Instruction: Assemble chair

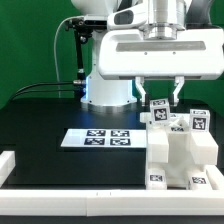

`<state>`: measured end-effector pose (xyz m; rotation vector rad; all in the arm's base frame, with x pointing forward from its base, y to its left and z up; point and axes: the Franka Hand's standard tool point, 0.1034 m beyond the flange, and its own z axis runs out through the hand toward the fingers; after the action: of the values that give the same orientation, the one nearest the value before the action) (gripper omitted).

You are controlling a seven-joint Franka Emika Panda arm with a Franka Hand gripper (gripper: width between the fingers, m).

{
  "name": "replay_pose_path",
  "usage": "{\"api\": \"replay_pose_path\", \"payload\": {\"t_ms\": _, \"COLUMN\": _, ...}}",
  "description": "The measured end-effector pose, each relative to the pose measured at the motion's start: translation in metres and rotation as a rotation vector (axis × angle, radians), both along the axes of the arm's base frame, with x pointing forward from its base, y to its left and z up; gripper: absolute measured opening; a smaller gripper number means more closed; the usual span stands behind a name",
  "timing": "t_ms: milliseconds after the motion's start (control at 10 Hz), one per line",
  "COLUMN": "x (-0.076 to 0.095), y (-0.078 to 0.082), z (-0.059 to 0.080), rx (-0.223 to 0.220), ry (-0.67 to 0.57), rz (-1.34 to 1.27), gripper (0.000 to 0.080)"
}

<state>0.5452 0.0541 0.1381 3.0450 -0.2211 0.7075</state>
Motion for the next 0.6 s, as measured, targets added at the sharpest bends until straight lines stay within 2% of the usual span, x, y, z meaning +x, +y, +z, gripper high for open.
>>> {"api": "replay_pose_path", "payload": {"t_ms": 600, "x": -0.0021, "y": 0.0021, "z": 0.0004, "rx": 0.01, "ry": -0.047, "rz": -0.015, "gripper": 0.0281}}
